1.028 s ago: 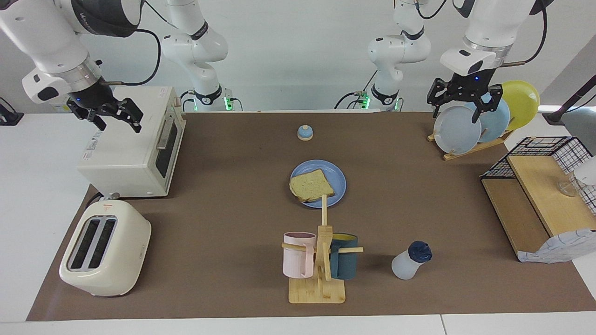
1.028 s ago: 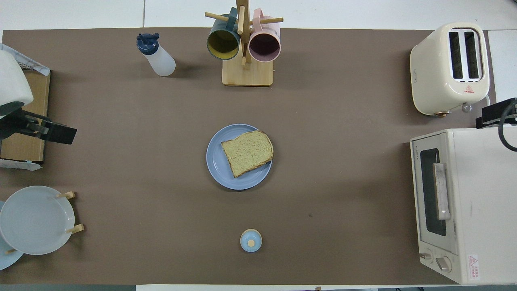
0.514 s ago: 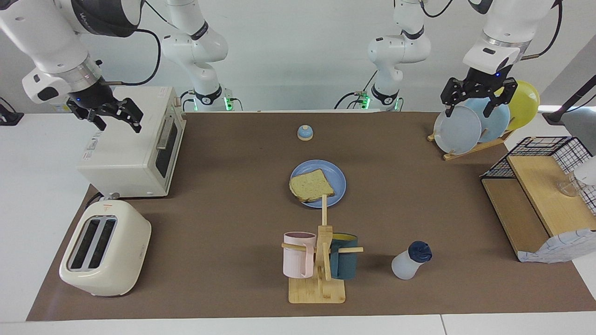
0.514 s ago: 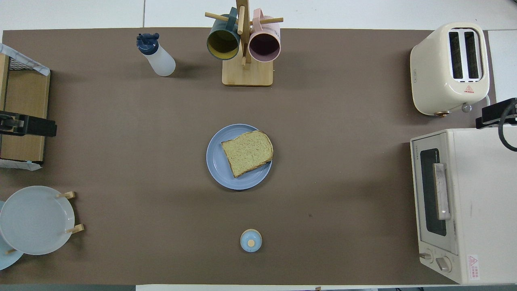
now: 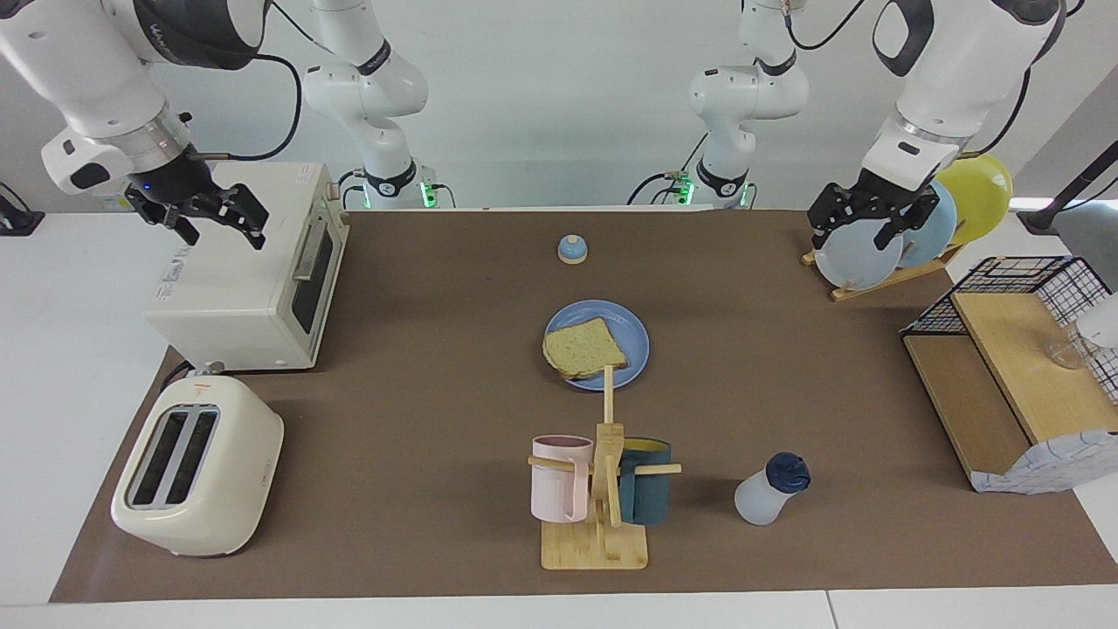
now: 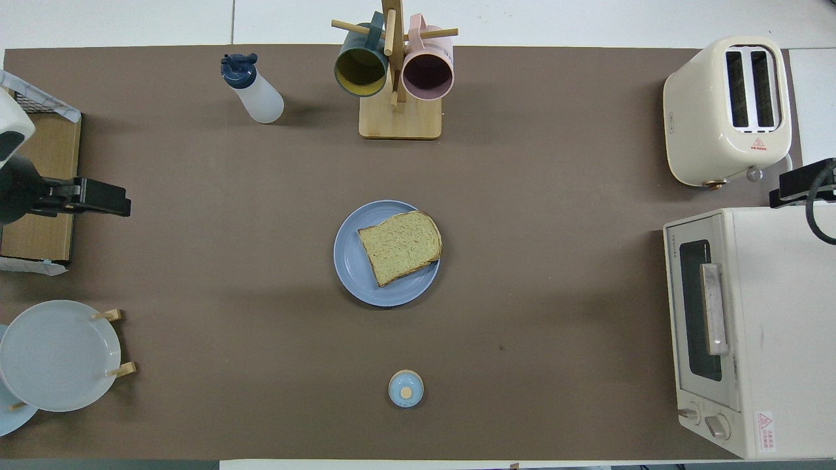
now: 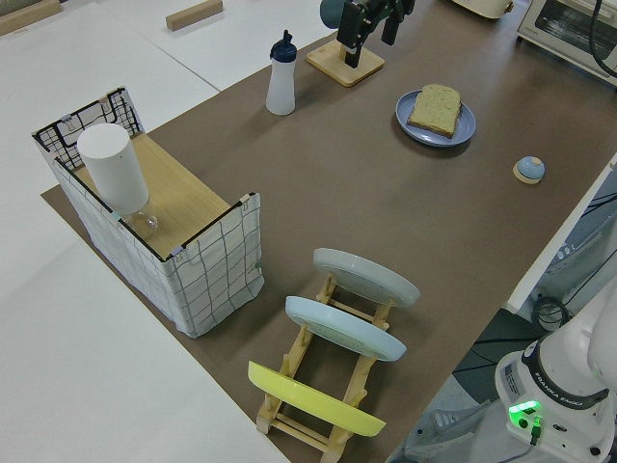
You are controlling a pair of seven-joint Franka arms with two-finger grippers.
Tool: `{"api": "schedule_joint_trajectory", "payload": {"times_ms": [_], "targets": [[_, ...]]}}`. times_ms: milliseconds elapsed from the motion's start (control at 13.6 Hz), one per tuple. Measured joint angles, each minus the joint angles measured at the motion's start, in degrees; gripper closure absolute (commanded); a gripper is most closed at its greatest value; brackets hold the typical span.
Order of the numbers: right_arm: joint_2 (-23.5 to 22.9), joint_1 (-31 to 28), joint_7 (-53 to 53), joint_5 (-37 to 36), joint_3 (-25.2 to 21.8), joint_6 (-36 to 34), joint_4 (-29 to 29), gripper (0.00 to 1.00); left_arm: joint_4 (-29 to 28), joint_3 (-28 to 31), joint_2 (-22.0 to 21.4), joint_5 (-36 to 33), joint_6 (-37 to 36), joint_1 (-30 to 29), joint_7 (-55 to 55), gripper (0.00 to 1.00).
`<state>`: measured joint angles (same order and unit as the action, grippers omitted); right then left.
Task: Put bread on plate and add seasoning
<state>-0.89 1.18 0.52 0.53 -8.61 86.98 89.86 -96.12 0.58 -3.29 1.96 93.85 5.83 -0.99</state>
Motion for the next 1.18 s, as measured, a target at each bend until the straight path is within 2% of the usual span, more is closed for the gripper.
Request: {"api": "schedule_joint_trajectory", "payload": {"times_ms": [220, 367, 808, 1175], "targets": [[0.0, 0.0, 0.0, 0.0, 0.0, 0.0, 0.0, 0.0, 8.2, 1.64, 1.87, 0.0, -7.73, 0.46, 0.01, 0.0], [0.0, 0.0, 0.0, 0.0, 0.0, 0.0, 0.0, 0.0, 10.1, 1.61, 1.55, 0.0, -9.81, 0.69, 0.01, 0.0], [0.0, 0.0, 0.0, 0.0, 0.0, 0.0, 0.0, 0.0, 3.6, 1.44, -0.19, 0.0, -6.93, 0.58, 1.75, 0.0], [0.0, 0.0, 0.0, 0.0, 0.0, 0.0, 0.0, 0.0, 3.07, -1.27, -0.21, -0.66, -6.52, -1.43, 2.38, 0.0]]}}
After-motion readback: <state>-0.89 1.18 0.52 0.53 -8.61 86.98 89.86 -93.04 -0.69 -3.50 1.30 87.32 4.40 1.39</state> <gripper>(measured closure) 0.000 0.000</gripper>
